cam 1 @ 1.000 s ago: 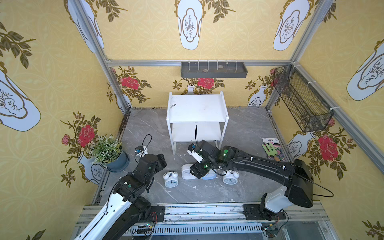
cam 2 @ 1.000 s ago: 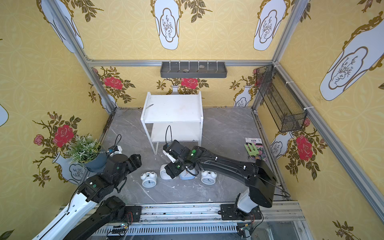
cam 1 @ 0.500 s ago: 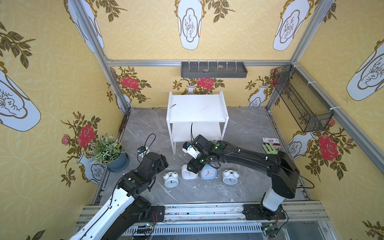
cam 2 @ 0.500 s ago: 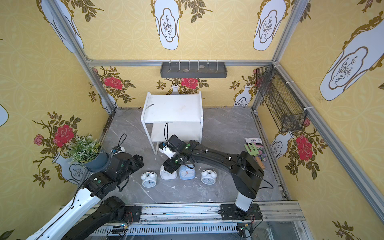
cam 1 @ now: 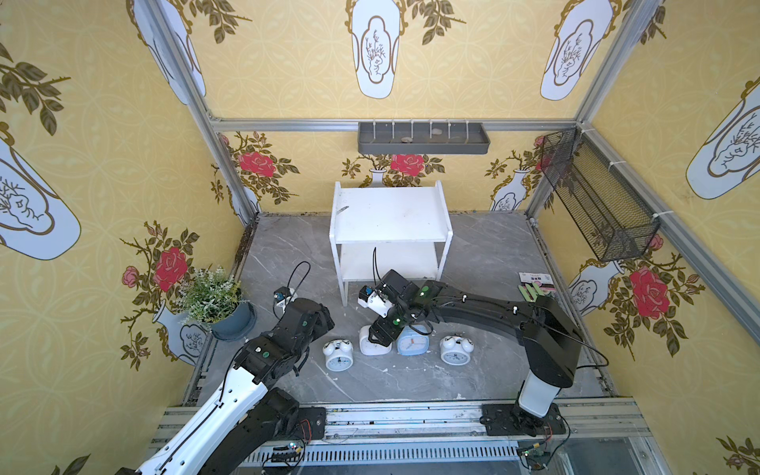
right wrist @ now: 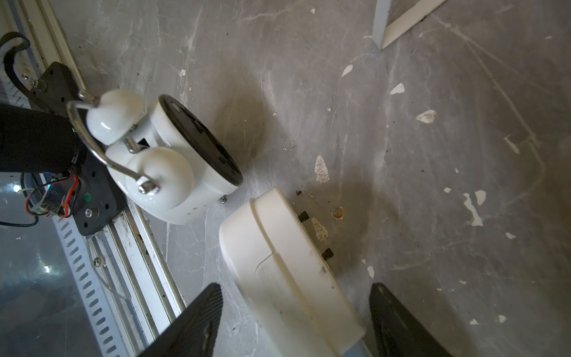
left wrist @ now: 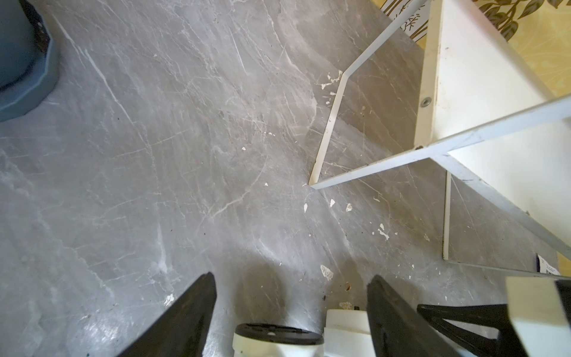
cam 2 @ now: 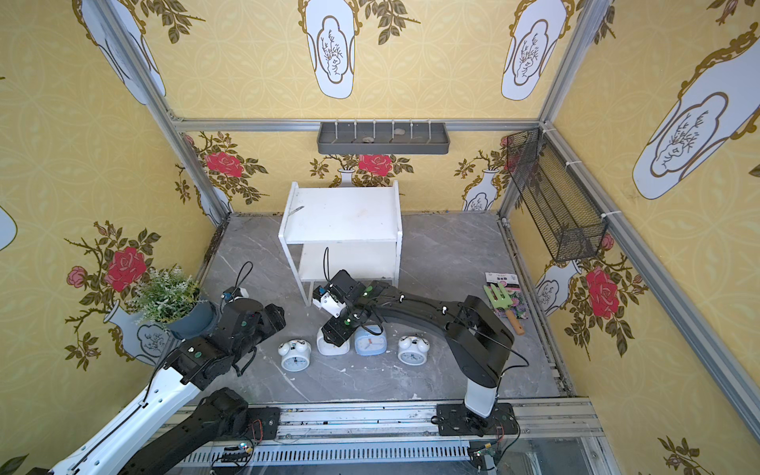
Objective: Place the alarm clocks on the shelf by style
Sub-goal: Pick up the alarm from the center of the board.
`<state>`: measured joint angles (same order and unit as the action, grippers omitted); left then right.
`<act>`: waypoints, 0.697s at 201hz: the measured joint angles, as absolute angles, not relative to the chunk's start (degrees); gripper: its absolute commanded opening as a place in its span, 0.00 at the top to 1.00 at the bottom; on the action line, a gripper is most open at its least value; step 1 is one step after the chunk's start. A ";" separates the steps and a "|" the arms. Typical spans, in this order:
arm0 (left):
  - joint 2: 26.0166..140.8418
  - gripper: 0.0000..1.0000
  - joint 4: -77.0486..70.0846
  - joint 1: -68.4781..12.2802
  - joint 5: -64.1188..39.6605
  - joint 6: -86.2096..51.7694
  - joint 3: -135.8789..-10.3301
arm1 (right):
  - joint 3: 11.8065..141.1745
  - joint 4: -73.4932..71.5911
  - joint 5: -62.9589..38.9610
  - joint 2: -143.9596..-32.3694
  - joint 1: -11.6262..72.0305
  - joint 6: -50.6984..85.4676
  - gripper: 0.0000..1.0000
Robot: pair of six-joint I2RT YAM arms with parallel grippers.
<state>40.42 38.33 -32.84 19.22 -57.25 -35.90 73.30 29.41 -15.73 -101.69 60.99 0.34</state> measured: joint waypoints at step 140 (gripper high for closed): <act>40.38 0.19 38.33 -32.80 19.07 -57.28 -35.90 | 71.64 28.32 -14.35 -102.43 62.35 0.14 0.55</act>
<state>40.38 38.33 -32.80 19.07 -57.28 -35.90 71.64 28.32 -14.35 -102.43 62.35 0.14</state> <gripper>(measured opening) 0.809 0.490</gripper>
